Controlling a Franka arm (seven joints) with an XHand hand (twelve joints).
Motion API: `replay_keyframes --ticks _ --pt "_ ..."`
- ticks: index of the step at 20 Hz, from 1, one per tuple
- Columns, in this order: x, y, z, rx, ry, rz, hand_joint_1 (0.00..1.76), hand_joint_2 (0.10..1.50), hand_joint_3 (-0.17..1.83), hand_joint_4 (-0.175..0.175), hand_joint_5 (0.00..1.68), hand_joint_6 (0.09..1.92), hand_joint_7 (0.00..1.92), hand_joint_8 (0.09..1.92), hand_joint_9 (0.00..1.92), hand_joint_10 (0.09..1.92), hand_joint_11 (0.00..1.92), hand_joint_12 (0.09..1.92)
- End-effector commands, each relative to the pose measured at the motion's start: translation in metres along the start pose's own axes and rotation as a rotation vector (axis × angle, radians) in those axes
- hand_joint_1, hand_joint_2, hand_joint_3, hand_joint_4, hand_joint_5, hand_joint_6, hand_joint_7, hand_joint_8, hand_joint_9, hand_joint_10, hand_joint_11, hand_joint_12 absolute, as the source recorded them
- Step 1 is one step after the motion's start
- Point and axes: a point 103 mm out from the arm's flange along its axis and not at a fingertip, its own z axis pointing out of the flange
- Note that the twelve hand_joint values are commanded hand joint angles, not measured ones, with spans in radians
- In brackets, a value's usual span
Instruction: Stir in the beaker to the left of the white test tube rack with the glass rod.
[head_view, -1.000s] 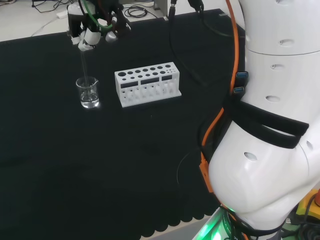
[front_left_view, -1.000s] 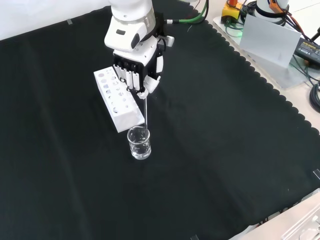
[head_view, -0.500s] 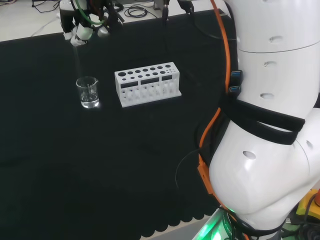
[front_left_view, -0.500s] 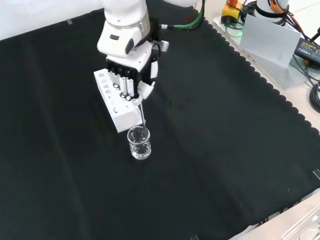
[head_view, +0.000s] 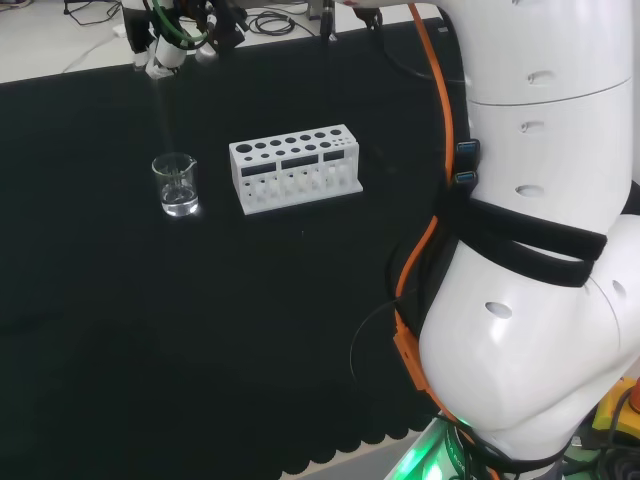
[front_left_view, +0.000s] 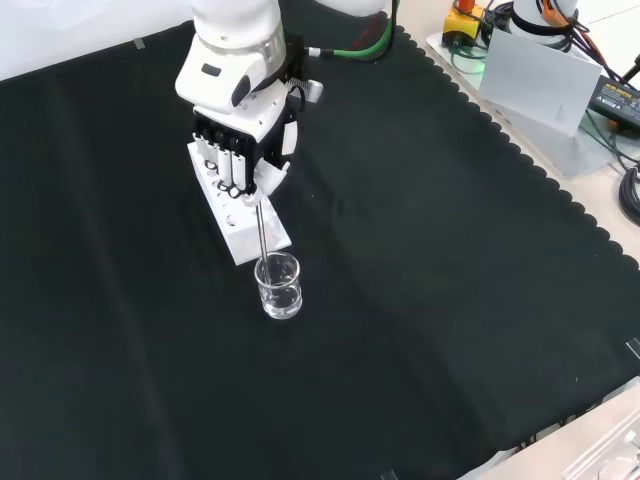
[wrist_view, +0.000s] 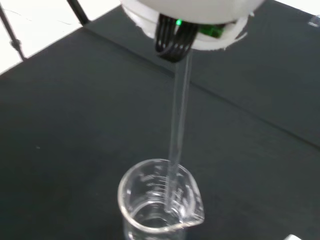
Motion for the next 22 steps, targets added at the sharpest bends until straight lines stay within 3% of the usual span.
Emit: replay_keyframes --ticks 1,2,3,4,6,8,22 --pt "-0.005 -0.014 0.003 0.024 0.003 0.086 1.31 0.75 0.55 -0.175 1.26 0.36 1.19 1.06 1.57 0.95 1.58 0.91" --pt "0.002 -0.013 0.003 0.024 0.019 0.083 1.31 0.76 0.54 -0.175 1.26 0.36 1.19 1.07 1.57 0.95 1.58 0.91" --pt "-0.013 -0.022 0.003 0.006 0.058 0.067 1.31 0.76 0.54 -0.175 1.26 0.37 1.19 1.07 1.57 0.95 1.58 0.91" --pt "-0.011 -0.024 0.003 0.001 0.071 0.062 1.31 0.75 0.55 -0.175 1.26 0.37 1.19 1.07 1.57 0.95 1.57 0.91" --pt "-0.026 -0.032 0.005 -0.021 0.129 0.003 1.31 0.74 0.57 -0.175 1.26 0.37 1.19 1.07 1.57 0.95 1.57 0.91" --pt "-0.028 -0.037 0.006 -0.027 0.148 -0.022 1.31 0.74 0.58 -0.175 1.26 0.37 1.19 1.07 1.57 0.95 1.57 0.91" --pt "-0.008 -0.055 -0.027 -0.077 0.151 -0.025 1.31 0.73 0.59 -0.175 1.27 0.36 1.19 1.08 1.57 0.95 1.57 0.91"
